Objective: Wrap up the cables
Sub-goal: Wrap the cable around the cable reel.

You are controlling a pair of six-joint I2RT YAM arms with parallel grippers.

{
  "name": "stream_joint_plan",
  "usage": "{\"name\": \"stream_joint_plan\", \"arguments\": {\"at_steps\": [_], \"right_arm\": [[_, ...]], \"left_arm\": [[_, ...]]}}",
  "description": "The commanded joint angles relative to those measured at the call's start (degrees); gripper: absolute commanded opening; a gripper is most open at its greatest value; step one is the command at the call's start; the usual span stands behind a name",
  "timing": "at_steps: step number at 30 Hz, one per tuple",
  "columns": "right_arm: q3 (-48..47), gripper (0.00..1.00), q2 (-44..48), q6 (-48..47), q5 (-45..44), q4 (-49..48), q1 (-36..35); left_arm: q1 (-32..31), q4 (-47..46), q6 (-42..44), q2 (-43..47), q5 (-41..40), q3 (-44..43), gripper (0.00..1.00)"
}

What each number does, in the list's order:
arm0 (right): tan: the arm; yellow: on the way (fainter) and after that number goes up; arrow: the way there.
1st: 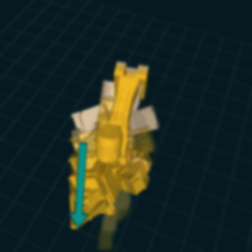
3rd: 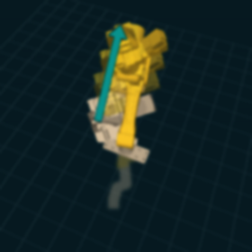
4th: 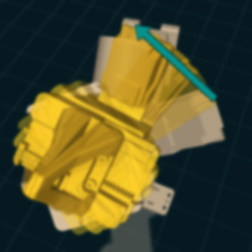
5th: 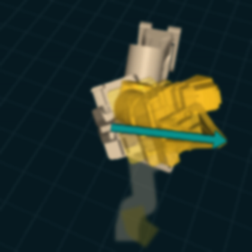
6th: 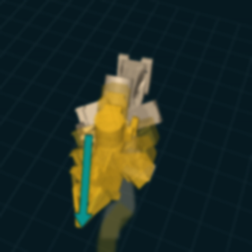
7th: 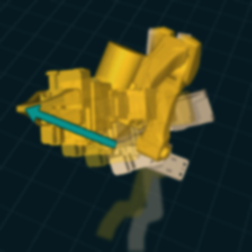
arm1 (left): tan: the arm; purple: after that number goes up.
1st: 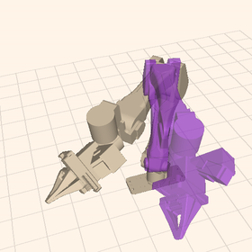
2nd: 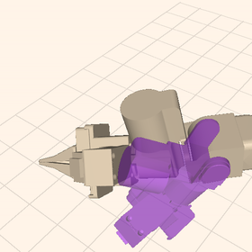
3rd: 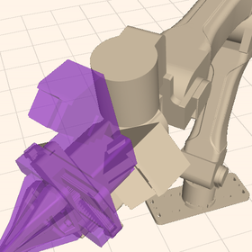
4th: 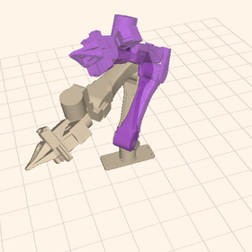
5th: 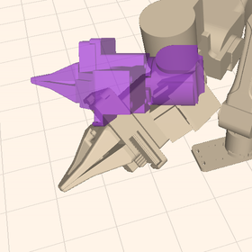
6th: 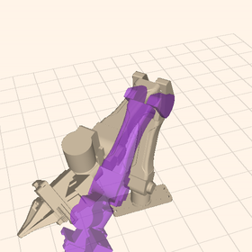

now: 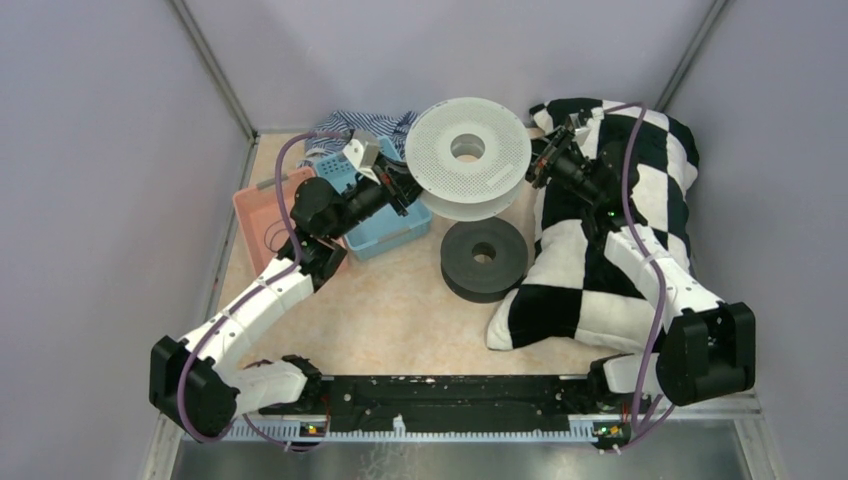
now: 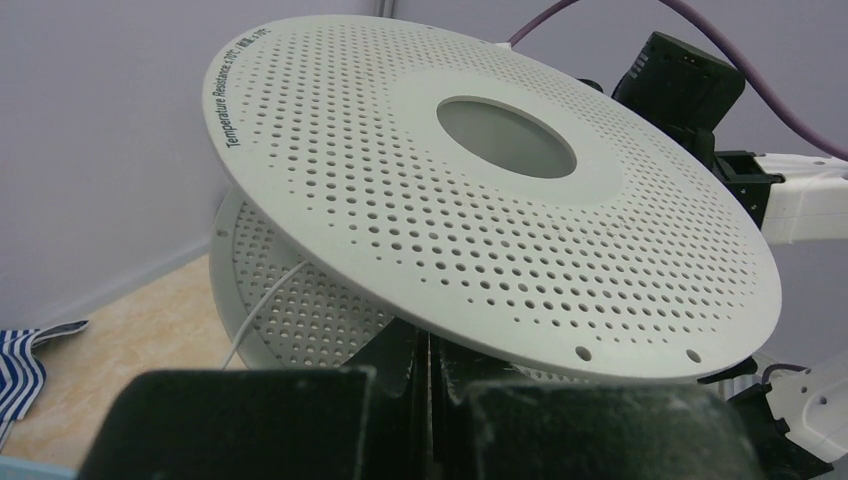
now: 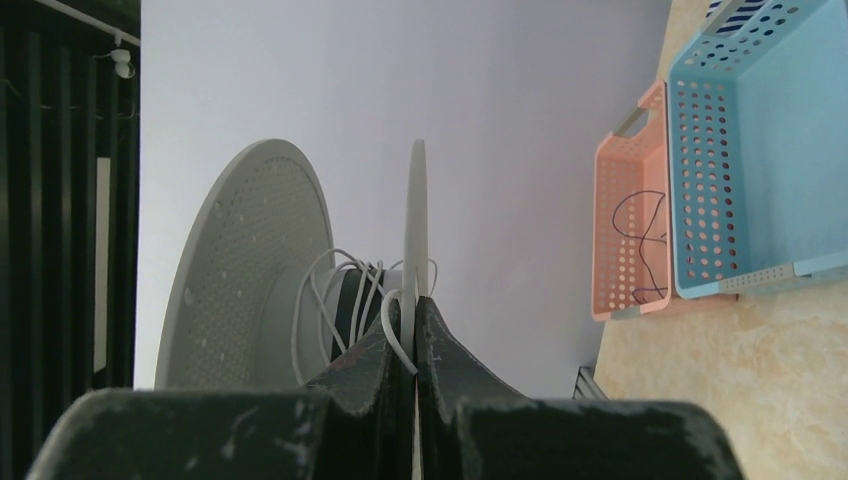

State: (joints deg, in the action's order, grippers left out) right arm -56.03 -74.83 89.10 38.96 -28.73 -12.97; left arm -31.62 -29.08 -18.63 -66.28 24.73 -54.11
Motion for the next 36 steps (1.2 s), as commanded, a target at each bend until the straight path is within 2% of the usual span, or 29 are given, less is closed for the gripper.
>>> {"name": "stream_joint_plan", "arguments": {"at_steps": [1, 5, 8, 14, 21, 24, 36], "right_arm": [[-2.11, 0.0, 0.76, 3.71, 6.82, -10.12, -0.91], [-0.25, 0.0, 0.45, 6.09, 7.82, -14.34, -0.94], [0.97, 0.0, 0.06, 8.23, 7.59, -18.74, -0.92], [1.16, 0.0, 0.13, 8.59, 6.9, -18.46, -0.93], [1.33, 0.0, -0.03, 9.27, 7.01, -19.33, -0.96], [1.71, 0.0, -0.1, 10.04, 6.94, -20.28, -0.91], [2.16, 0.0, 0.01, 12.62, 7.43, -23.21, -0.91]], "left_arm": [[0.25, 2.63, 0.67, -0.82, 1.25, -1.73, 0.0], [0.24, 0.5, -0.35, -0.22, -0.7, -0.79, 0.0], [0.24, -1.3, -1.47, 0.15, -3.76, 0.13, 0.06], [0.26, -1.31, -3.42, 0.0, -6.68, -0.21, 0.1], [0.24, -2.68, -4.65, -0.31, -4.55, -0.19, 0.11], [0.24, -3.18, -4.92, -0.81, -3.31, -0.21, 0.18], [0.24, -5.56, -6.79, -3.01, 2.86, -0.58, 0.25]]}}
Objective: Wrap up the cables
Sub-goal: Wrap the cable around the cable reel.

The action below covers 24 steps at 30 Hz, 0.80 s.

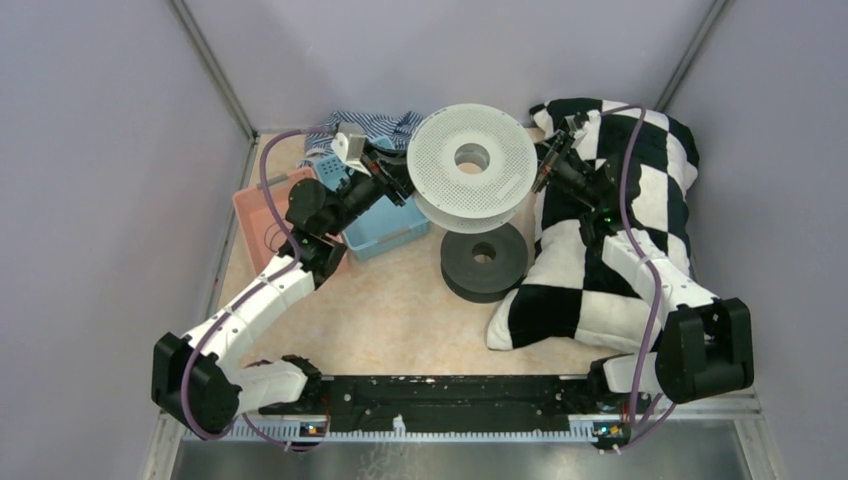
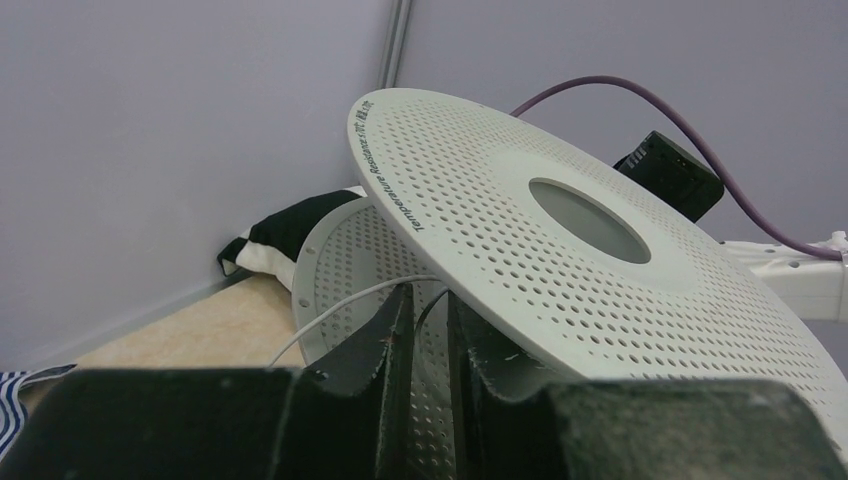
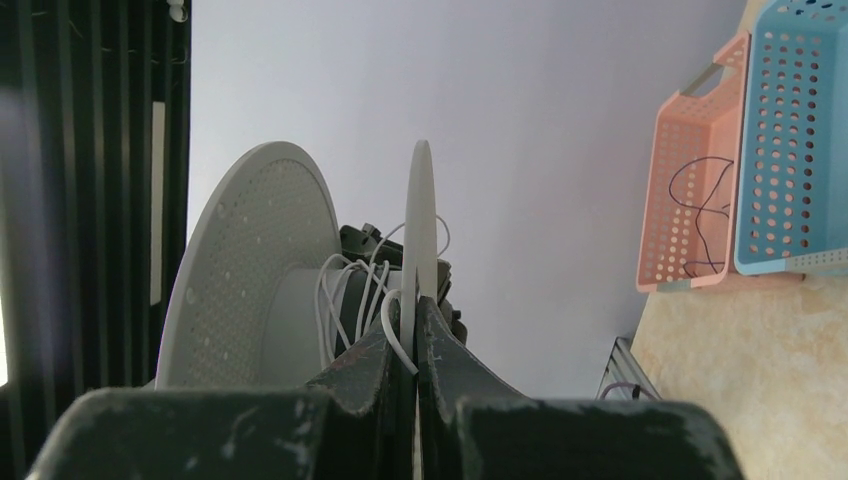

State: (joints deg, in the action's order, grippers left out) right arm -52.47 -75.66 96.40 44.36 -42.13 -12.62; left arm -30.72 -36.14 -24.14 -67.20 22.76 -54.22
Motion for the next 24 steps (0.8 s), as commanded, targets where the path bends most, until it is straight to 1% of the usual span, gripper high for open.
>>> {"name": "stream_joint_plan", "arguments": {"at_steps": [1, 4, 7, 12, 13, 19, 24], "right_arm": [[-1.41, 0.0, 0.97, 5.56, 2.05, -9.92, -1.26], [-1.33, 0.0, 1.19, 6.03, 2.12, -10.09, -1.27], [-0.63, 0.0, 1.25, 6.73, 2.2, -10.68, -1.29], [0.57, 0.0, 1.13, 7.82, 1.92, -12.1, -1.26], [0.73, 0.0, 1.17, 7.91, 1.88, -12.29, -1.26], [0.96, 0.0, 0.96, 8.28, 1.46, -12.33, -1.27], [0.9, 0.0, 0.71, 8.32, 1.26, -12.51, -1.26]], "left_arm": [[-0.66, 2.03, -1.04, -2.15, 5.68, -0.76, 0.25], [-0.65, 5.42, 0.57, -2.33, 7.12, -2.3, 0.26], [-0.67, 9.06, 2.44, -2.22, 7.02, -3.57, 0.3], [-0.68, 10.93, 4.97, -0.58, 4.12, -3.12, 0.44], [-0.66, 11.26, 5.46, -0.14, 3.43, -3.02, 0.45], [-0.67, 15.32, 8.91, 2.51, -1.22, -2.67, 0.46], [-0.66, 18.73, 11.83, 5.07, -3.63, -2.73, 0.44]]}}
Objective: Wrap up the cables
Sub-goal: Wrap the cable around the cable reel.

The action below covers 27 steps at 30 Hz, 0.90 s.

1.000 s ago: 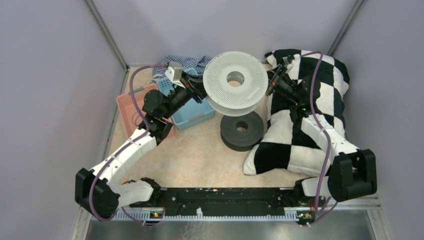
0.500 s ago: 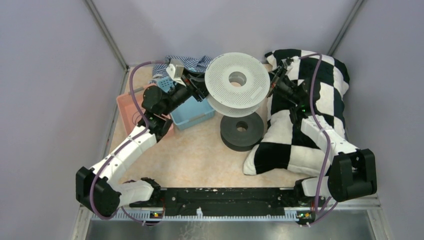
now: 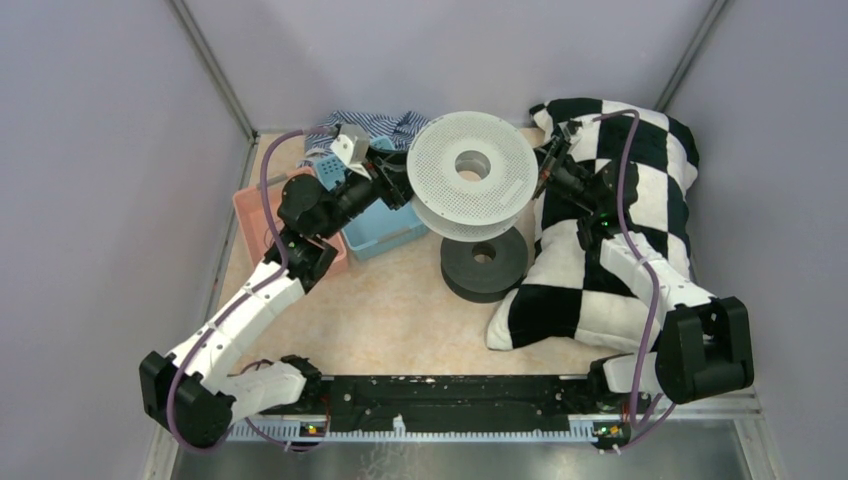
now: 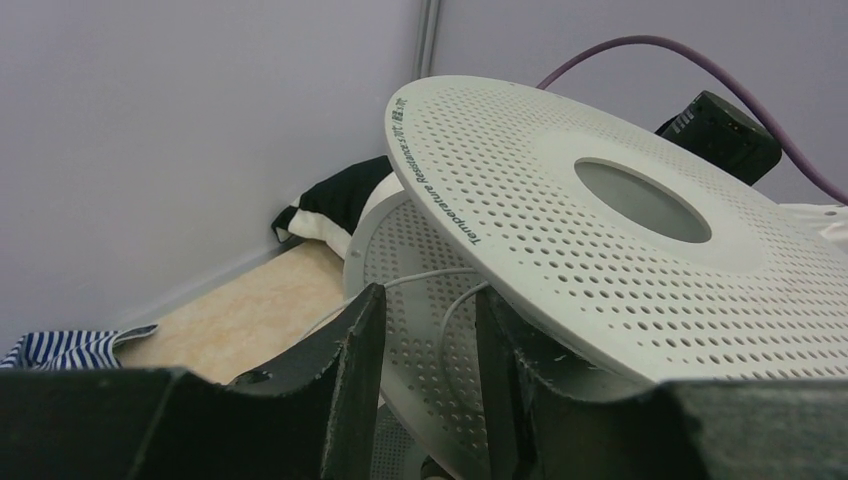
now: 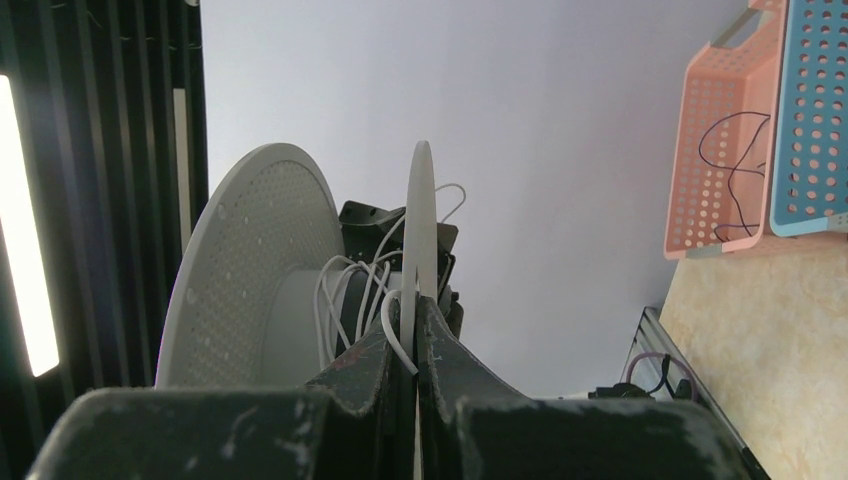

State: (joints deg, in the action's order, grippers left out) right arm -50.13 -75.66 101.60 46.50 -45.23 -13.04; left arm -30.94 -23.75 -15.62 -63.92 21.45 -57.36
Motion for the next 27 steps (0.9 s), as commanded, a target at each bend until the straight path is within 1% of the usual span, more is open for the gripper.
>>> {"name": "stream_joint_plan", "arguments": {"at_steps": [1, 7, 12, 15, 18, 20, 24, 27], "right_arm": [[-1.46, 0.0, 0.73, 3.12, -0.86, -9.51, -0.85], [-1.42, 0.0, 0.72, 3.13, -1.1, -9.57, -0.86], [-1.41, 0.0, 0.65, 3.16, -1.32, -9.5, -0.85], [-1.46, 0.0, 0.64, 2.99, -1.37, -9.27, -0.89], [-1.22, 0.0, 0.68, 2.84, -1.48, -9.16, -0.85], [-1.2, 0.0, 0.7, 2.79, -1.5, -9.17, -0.86], [-1.42, 0.0, 0.78, 2.72, -1.67, -9.0, -0.87], [-1.55, 0.0, 0.8, 2.72, -1.65, -8.91, -0.85]], "left_arm": [[-0.44, 6.81, 3.7, 2.13, -2.71, 0.33, 0.44], [-0.43, 9.19, 4.9, 3.05, -3.8, -0.64, 0.44], [-0.44, 9.46, 5.07, 3.41, -3.21, -0.63, 0.45], [-0.44, 9.84, 5.32, 3.86, -3.73, -0.6, 0.49], [-0.44, 9.51, 5.13, 4.79, -4.17, -0.28, 0.62], [-0.44, 9.14, 5.0, 5.11, -3.8, -0.12, 0.65], [-0.44, 9.11, 4.72, 4.84, -3.8, -0.12, 0.66], [-0.37, 9.22, 4.63, 5.06, -4.36, -0.03, 0.65]]}}
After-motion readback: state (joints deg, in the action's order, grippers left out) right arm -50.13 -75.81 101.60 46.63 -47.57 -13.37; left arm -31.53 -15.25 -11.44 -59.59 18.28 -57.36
